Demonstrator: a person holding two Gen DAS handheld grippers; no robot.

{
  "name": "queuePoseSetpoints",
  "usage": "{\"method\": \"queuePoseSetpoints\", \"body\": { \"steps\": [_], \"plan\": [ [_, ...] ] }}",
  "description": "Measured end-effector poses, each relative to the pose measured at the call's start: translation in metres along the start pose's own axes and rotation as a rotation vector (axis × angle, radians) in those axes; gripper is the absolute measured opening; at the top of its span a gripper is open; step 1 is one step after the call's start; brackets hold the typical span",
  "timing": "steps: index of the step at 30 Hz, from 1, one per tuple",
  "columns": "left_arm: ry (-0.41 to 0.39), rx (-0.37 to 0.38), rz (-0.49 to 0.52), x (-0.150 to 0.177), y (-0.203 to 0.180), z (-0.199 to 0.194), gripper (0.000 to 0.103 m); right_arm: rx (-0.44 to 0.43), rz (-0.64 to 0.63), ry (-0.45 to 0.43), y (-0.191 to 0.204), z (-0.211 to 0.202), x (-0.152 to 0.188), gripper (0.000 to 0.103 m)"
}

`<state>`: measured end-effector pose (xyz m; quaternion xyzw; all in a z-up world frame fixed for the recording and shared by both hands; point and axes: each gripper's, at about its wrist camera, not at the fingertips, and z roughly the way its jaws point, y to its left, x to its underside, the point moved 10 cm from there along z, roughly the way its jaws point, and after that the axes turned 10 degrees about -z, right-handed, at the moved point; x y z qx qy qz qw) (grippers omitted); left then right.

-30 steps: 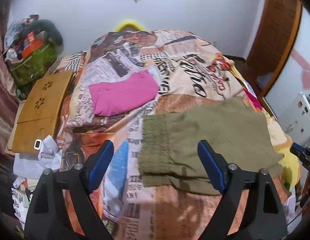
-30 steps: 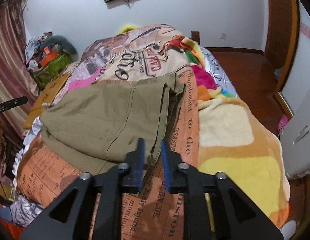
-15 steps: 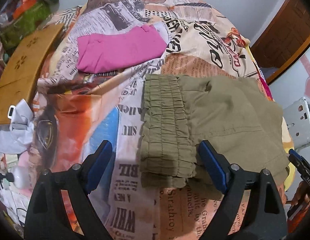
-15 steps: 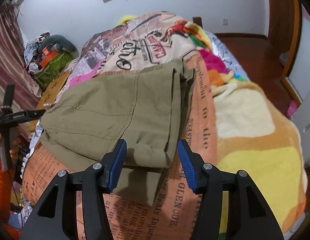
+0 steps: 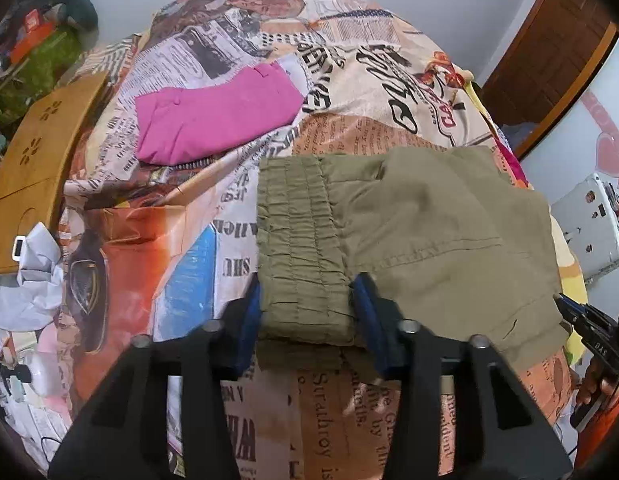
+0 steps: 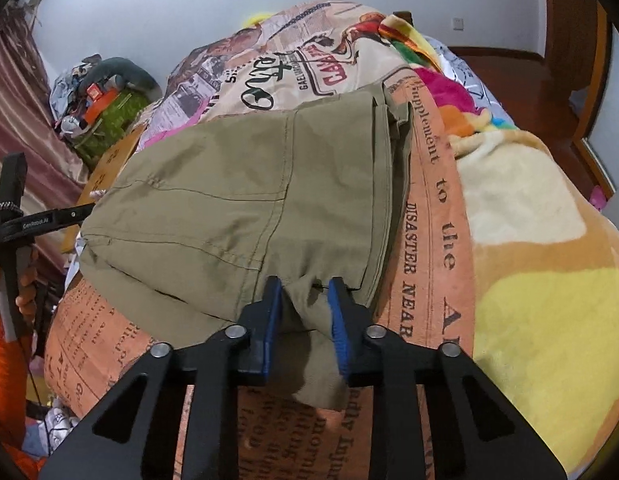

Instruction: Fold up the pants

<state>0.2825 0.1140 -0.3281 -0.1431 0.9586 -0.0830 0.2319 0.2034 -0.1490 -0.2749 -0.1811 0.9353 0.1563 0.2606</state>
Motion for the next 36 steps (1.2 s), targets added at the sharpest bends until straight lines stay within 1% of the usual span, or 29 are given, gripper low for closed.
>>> {"method": "queuePoseSetpoints", "body": {
  "steps": [1, 2, 4, 5, 7, 8, 11, 13, 15, 16, 17, 18, 19, 20, 21, 23, 25, 26, 29, 31, 32, 33, 34, 35, 36],
  "plan": [
    [-0.009, -0.016, 0.005, -0.002, 0.001, -0.004, 0.026, 0.012, -0.011, -0.006, 0.002, -0.001, -0.002, 0.013],
    [-0.014, -0.004, 0.003, -0.003, 0.002, -0.007, 0.023, 0.024, -0.025, -0.018, 0.003, -0.003, -0.004, 0.012],
    [-0.029, -0.004, 0.008, -0.006, 0.003, -0.014, 0.018, 0.035, -0.033, -0.045, 0.003, -0.01, -0.012, 0.01],
    [-0.039, -0.012, 0.014, -0.008, 0.005, -0.018, 0.012, 0.036, -0.036, -0.061, 0.003, -0.015, -0.016, 0.01],
    [-0.047, -0.005, 0.001, -0.009, 0.008, -0.022, 0.009, 0.042, -0.039, -0.096, 0.001, -0.026, -0.024, 0.01],
    [-0.052, -0.003, -0.009, -0.01, 0.01, -0.025, 0.004, 0.04, -0.045, -0.111, 0.001, -0.032, -0.028, 0.01],
    [-0.077, -0.002, -0.007, -0.011, 0.012, -0.035, 0.002, 0.048, -0.069, -0.148, 0.005, -0.047, -0.036, 0.01],
    [-0.104, -0.009, -0.003, -0.013, 0.012, -0.044, 0.002, 0.035, -0.075, -0.165, 0.009, -0.053, -0.04, 0.009],
    [-0.1, 0.0, -0.01, -0.012, 0.014, -0.048, 0.004, 0.026, -0.076, -0.168, 0.013, -0.056, -0.04, 0.009],
    [-0.088, 0.009, -0.018, -0.011, 0.015, -0.048, 0.008, 0.027, -0.08, -0.168, 0.015, -0.056, -0.039, 0.009],
    [-0.067, 0.017, -0.032, -0.009, 0.017, -0.045, 0.019, 0.03, -0.087, -0.163, 0.016, -0.055, -0.037, 0.009],
    [-0.055, 0.014, -0.047, -0.008, 0.02, -0.042, 0.04, 0.036, -0.093, -0.158, 0.017, -0.053, -0.035, 0.009],
    [-0.05, 0.005, -0.065, -0.008, 0.023, -0.04, 0.052, 0.04, -0.096, -0.145, 0.016, -0.048, -0.032, 0.009],
    [-0.054, -0.001, -0.083, -0.007, 0.026, -0.038, 0.069, 0.041, -0.092, -0.132, 0.014, -0.044, -0.029, 0.009],
    [-0.059, -0.003, -0.094, -0.006, 0.028, -0.037, 0.073, 0.039, -0.087, -0.122, 0.014, -0.042, -0.025, 0.009],
    [-0.035, 0.011, -0.11, -0.003, 0.029, -0.031, 0.073, 0.032, -0.073, -0.095, 0.01, -0.034, -0.017, 0.009],
    [0.014, 0.045, -0.134, 0.003, 0.027, -0.021, 0.073, 0.024, -0.06, -0.074, 0.008, -0.026, -0.01, 0.009],
    [0.048, 0.063, -0.148, 0.008, 0.025, -0.013, 0.073, 0.022, -0.058, -0.068, 0.008, -0.025, -0.008, 0.009],
    [0.099, 0.119, -0.156, 0.015, 0.014, 0.001, 0.073, 0.02, -0.056, -0.064, 0.009, -0.022, -0.004, 0.009],
    [0.121, 0.154, -0.16, 0.017, 0.006, 0.006, 0.067, 0.017, -0.051, -0.067, 0.009, -0.023, -0.004, 0.009],
    [0.129, 0.153, -0.161, 0.017, 0.004, 0.009, 0.065, 0.015, -0.049, -0.069, 0.009, -0.024, -0.005, 0.009],
    [0.122, 0.146, -0.159, 0.016, 0.003, 0.009, 0.06, 0.015, -0.048, -0.07, 0.008, -0.024, -0.005, 0.009],
    [0.112, 0.13, -0.153, 0.014, 0.003, 0.009, 0.059, 0.017, -0.049, -0.071, 0.008, -0.024, -0.005, 0.009],
    [0.102, 0.121, -0.152, 0.012, 0.003, 0.008, 0.054, 0.017, -0.05, -0.076, 0.008, -0.025, -0.006, 0.009],
    [0.09, 0.113, -0.154, 0.01, 0.004, 0.006, 0.047, 0.02, -0.052, -0.084, 0.008, -0.027, -0.007, 0.009]
  ]
}}
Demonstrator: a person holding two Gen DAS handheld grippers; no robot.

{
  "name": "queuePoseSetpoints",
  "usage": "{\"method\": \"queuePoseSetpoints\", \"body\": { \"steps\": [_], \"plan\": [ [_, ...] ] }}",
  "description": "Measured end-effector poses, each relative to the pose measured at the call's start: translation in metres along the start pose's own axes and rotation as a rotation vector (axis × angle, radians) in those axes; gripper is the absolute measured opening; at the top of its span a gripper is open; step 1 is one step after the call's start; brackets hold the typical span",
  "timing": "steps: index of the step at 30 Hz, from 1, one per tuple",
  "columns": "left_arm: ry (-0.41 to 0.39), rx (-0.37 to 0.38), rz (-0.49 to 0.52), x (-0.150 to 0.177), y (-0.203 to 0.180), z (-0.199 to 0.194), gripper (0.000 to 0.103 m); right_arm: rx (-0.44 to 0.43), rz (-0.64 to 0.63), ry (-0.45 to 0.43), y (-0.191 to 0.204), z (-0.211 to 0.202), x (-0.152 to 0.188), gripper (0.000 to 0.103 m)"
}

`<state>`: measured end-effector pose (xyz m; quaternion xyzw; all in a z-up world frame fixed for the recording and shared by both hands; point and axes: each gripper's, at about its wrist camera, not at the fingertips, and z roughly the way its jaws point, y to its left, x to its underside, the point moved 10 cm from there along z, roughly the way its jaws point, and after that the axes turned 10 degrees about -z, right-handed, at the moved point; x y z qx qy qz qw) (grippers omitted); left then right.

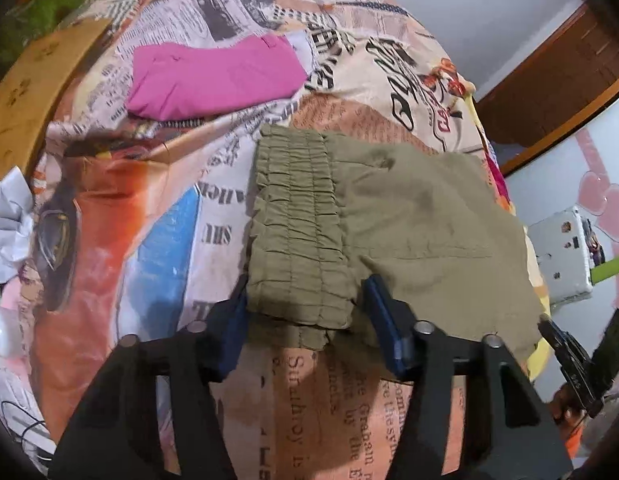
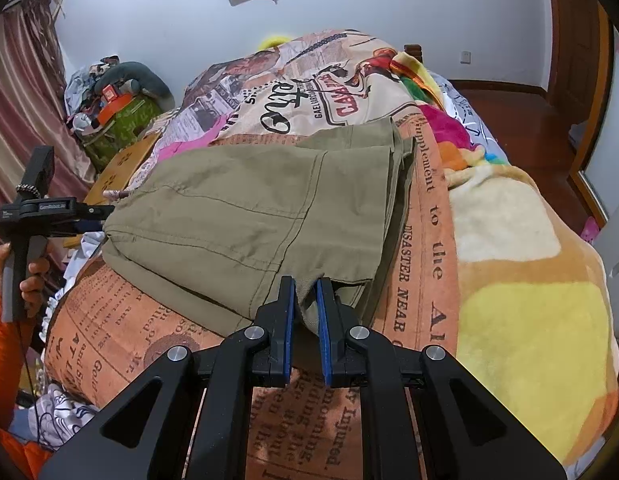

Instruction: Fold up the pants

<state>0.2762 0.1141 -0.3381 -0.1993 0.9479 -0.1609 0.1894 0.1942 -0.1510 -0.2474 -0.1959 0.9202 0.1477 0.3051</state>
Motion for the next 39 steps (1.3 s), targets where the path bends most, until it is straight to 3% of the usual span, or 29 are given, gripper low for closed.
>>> {"method": "queuePoseSetpoints", "body": {
  "steps": [1, 5, 9, 13, 19, 24, 29, 33, 35, 39],
  "plan": [
    [-0.026, -0.017, -0.006, -0.004, 0.001, -0.004, 0.042, 0.005, -0.003, -0.007, 0.0, -0.001, -0.001, 0.009],
    [-0.156, -0.047, 0.022, -0.018, -0.008, -0.035, 0.041, 0.016, -0.043, -0.037, 0.003, -0.011, -0.014, 0.009],
    [-0.214, -0.082, 0.102, -0.016, -0.021, -0.053, 0.041, 0.036, -0.076, -0.072, 0.005, -0.025, -0.026, 0.009],
    [-0.165, -0.101, 0.13, -0.002, -0.015, -0.039, 0.041, 0.025, -0.051, -0.047, -0.001, -0.023, -0.018, 0.009],
    [-0.064, -0.094, 0.087, 0.024, 0.008, -0.009, 0.045, 0.003, -0.025, 0.073, 0.0, 0.005, 0.016, 0.01],
    [-0.101, -0.13, 0.104, 0.02, 0.009, -0.021, 0.056, 0.043, -0.027, 0.093, -0.004, 0.0, 0.013, 0.021],
    [-0.173, -0.18, 0.141, 0.005, 0.004, -0.045, 0.06, 0.078, -0.045, 0.023, -0.004, -0.022, -0.013, 0.052],
    [-0.232, -0.149, 0.178, -0.004, -0.019, -0.064, 0.075, 0.052, -0.081, -0.036, 0.014, -0.03, -0.039, 0.055],
    [-0.25, -0.132, 0.205, -0.007, -0.032, -0.068, 0.08, 0.035, -0.094, -0.054, 0.023, -0.027, -0.049, 0.071],
    [-0.232, -0.11, 0.252, -0.004, -0.056, -0.061, 0.086, -0.003, -0.119, -0.067, 0.046, -0.013, -0.06, 0.078]
  ]
}}
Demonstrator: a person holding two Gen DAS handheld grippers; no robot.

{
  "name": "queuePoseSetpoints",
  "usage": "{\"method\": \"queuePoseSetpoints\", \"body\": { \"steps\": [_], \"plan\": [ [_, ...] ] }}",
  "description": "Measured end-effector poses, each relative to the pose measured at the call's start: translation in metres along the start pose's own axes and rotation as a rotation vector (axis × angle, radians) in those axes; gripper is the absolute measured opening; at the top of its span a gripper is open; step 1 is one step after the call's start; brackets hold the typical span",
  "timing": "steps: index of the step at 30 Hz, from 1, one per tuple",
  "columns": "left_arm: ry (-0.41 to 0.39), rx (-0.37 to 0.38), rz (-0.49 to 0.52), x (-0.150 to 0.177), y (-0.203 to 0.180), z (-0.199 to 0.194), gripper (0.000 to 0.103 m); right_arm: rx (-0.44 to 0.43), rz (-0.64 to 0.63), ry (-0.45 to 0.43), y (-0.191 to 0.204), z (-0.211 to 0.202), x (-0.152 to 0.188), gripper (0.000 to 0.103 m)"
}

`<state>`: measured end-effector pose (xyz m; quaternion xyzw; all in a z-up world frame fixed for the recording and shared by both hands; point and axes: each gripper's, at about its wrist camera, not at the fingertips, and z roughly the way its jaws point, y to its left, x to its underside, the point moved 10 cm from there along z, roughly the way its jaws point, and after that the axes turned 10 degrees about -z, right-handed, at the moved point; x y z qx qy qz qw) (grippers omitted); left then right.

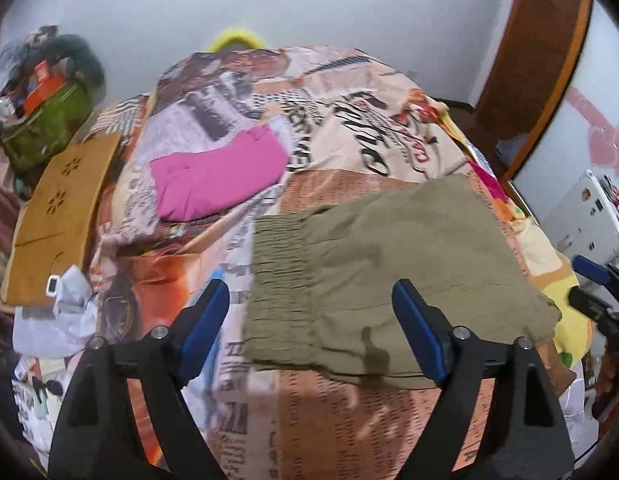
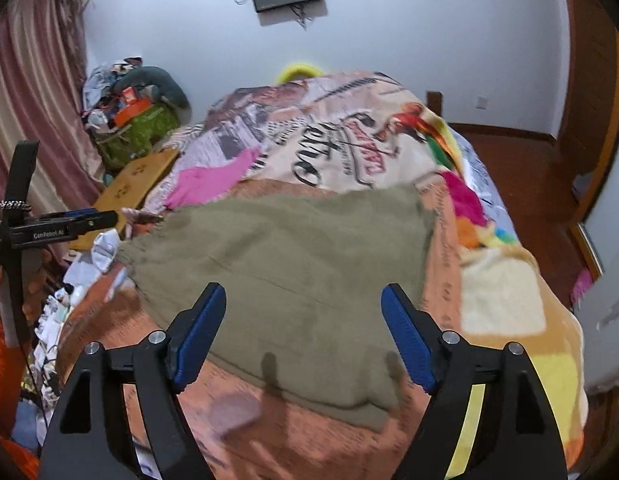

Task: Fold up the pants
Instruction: 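Smooth the folded pants flat with both tools pressing on the fabric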

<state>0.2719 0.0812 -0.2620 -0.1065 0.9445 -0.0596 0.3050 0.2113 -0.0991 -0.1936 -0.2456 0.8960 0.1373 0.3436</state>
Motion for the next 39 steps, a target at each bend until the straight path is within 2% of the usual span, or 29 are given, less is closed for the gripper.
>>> {"method": "queuePoseSetpoints", "body": {
  "steps": [4, 8, 13, 16, 21, 30, 39],
  "plan": [
    [0.05, 0.02, 0.043, 0.009, -0.021, 0.018, 0.086, -0.066, -0.015, 0.046, 0.02, 0.03, -0.001, 0.079],
    [0.104, -0.006, 0.108, 0.025, -0.031, 0.04, 0.086, -0.105, -0.024, 0.14, 0.03, 0.059, 0.013, 0.079],
    [0.171, -0.037, 0.123, 0.044, -0.027, 0.065, 0.086, -0.142, -0.018, 0.227, 0.034, 0.083, 0.032, 0.079],
    [0.154, -0.057, 0.124, 0.048, -0.02, 0.069, 0.096, -0.136, -0.045, 0.237, 0.036, 0.083, 0.038, 0.08],
    [0.142, -0.083, 0.15, 0.05, -0.012, 0.063, 0.096, -0.098, -0.084, 0.239, 0.027, 0.075, 0.043, 0.084],
    [0.143, -0.101, 0.072, 0.052, 0.017, 0.055, 0.099, -0.049, 0.02, 0.255, -0.013, 0.057, 0.062, 0.085],
    [0.152, -0.109, 0.036, 0.057, 0.027, 0.051, 0.099, 0.004, 0.13, 0.25, -0.046, 0.038, 0.083, 0.09]
  ]
}}
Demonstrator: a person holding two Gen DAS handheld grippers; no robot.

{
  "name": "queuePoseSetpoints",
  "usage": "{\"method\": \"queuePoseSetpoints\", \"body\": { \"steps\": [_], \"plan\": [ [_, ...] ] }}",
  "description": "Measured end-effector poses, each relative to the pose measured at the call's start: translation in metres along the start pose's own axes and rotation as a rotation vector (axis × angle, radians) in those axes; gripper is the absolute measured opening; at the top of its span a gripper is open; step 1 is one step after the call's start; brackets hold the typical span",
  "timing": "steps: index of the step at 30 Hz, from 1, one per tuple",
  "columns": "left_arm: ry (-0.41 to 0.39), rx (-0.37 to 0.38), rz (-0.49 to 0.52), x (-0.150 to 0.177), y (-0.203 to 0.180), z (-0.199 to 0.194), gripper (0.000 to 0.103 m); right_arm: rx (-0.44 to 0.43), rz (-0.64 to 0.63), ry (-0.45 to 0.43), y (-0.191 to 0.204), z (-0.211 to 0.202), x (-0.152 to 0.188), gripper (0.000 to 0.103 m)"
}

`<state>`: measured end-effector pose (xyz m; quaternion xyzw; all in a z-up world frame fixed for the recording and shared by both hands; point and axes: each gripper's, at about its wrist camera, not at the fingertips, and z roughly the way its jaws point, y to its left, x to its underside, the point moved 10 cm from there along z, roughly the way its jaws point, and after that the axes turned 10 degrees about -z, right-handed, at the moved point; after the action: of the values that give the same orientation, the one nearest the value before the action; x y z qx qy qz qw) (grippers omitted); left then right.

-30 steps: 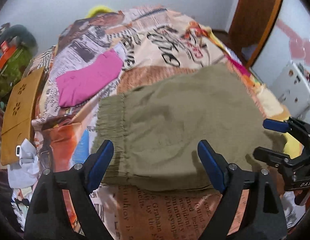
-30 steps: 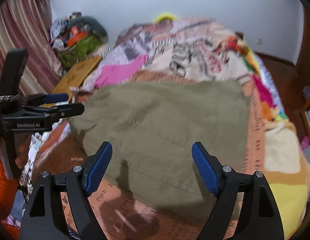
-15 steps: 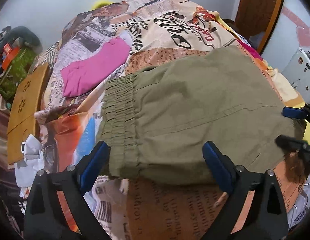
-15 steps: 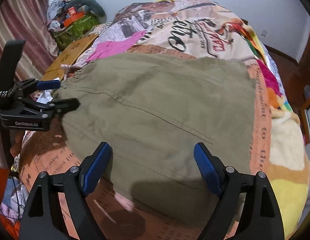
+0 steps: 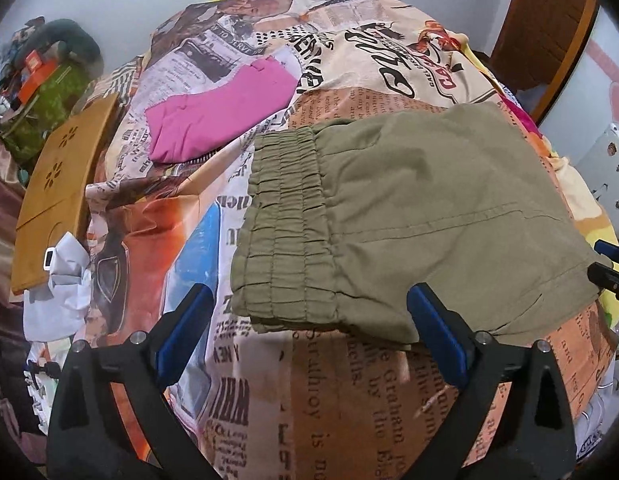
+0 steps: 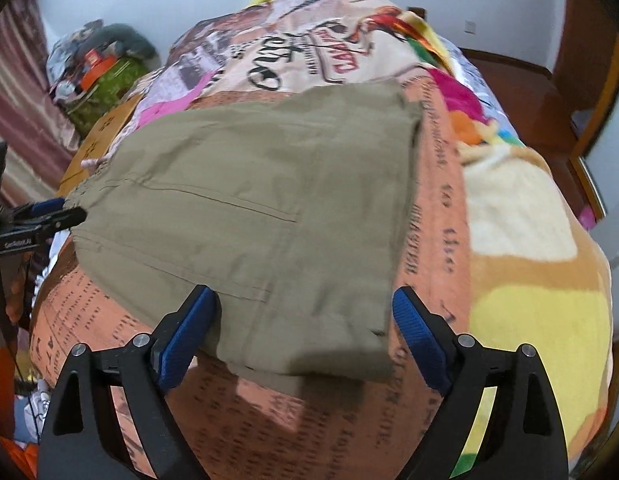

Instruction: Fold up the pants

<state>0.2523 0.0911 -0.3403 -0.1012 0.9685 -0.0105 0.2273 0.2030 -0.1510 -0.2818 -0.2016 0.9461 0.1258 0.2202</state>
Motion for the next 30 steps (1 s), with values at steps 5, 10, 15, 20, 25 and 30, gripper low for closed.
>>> {"method": "queuePoseSetpoints", "body": {
  "steps": [5, 10, 15, 20, 25, 30],
  "plan": [
    [-0.01, 0.005, -0.002, -0.007, 0.001, -0.008, 0.099, 0.023, 0.032, -0.022, -0.01, -0.01, -0.003, 0.09],
    [-0.066, -0.009, -0.009, -0.029, 0.006, -0.025, 0.099, 0.062, 0.011, -0.078, -0.019, -0.026, -0.023, 0.09],
    [-0.109, -0.014, -0.017, -0.064, 0.012, -0.036, 0.099, 0.088, 0.009, -0.147, -0.034, -0.04, -0.053, 0.09],
    [-0.146, -0.058, 0.002, -0.098, 0.019, -0.034, 0.099, 0.114, 0.01, -0.179, -0.051, -0.038, -0.08, 0.09],
    [-0.112, -0.073, -0.029, -0.124, 0.028, -0.006, 0.099, 0.124, 0.018, -0.186, -0.067, -0.025, -0.102, 0.09],
    [-0.063, -0.052, -0.071, -0.139, 0.03, 0.023, 0.099, 0.12, 0.031, -0.178, -0.083, -0.006, -0.12, 0.09]
  ]
}}
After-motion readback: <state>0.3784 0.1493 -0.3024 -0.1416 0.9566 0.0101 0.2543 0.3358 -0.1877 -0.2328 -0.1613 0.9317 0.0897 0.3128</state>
